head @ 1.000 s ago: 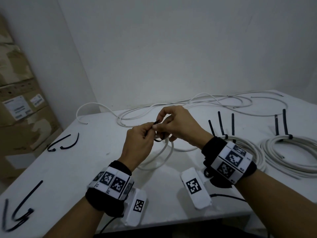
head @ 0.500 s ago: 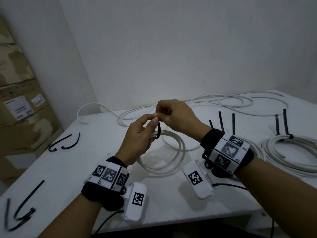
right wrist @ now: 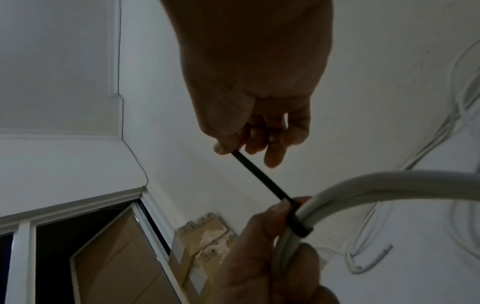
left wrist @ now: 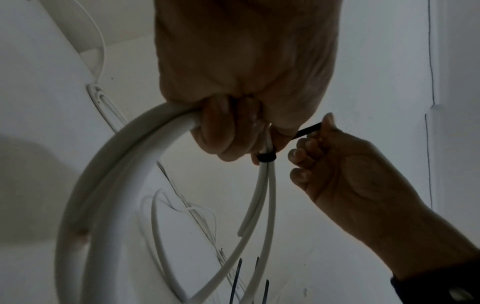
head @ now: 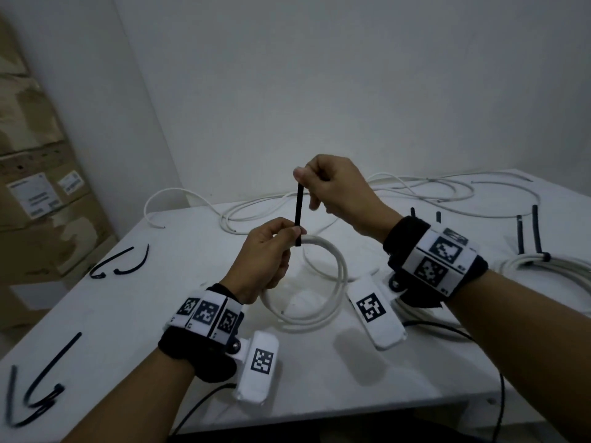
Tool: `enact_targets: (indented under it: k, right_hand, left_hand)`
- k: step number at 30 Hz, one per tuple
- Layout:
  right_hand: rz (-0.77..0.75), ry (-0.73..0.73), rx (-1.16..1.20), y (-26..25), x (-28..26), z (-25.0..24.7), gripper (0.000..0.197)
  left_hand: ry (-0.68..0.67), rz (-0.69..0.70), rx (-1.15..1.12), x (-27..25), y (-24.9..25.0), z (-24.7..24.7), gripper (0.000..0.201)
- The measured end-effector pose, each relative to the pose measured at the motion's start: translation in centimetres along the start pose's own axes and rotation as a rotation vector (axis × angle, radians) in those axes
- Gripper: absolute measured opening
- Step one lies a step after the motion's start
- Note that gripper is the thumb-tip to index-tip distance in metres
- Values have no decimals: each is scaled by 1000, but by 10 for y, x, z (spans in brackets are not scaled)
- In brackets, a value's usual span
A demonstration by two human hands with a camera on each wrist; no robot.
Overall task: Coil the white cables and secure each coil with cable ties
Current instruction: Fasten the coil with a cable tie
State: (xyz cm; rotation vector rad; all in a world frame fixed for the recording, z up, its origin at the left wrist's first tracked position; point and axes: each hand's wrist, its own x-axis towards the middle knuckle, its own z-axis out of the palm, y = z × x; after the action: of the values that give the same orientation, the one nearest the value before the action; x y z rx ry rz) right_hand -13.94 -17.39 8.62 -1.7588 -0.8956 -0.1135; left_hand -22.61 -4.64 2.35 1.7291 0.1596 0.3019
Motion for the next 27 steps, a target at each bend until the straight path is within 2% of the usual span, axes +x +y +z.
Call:
enact_targets:
  k: [3, 6, 11, 17, 20, 24, 27]
  right_hand:
    - [73, -163, 161, 4, -10, 2, 25]
    - [13, -218, 152, 16, -17, 9, 25]
    - [-84, -121, -77, 28, -18, 15, 20]
    - [-57, -24, -212, 18, -6, 11, 29]
    - [-19, 18, -170, 15, -3, 11, 35]
    - [-22, 70, -137, 12, -4, 12, 30]
    - [-5, 83, 63, 12, 0, 2, 29]
  left_hand:
    - [0, -20, -42, 4, 0, -3, 18]
    - [3, -27, -76, 6, 0, -4, 18]
    - [-3, -34, -47, 4, -5, -2, 17]
    - [-66, -27, -44, 0, -1, 7, 32]
    - [-92, -43, -37, -1, 4, 9, 34]
    - [-130, -73, -13, 0, 10, 8, 31]
    - [-136, -78, -59, 2, 21, 6, 26]
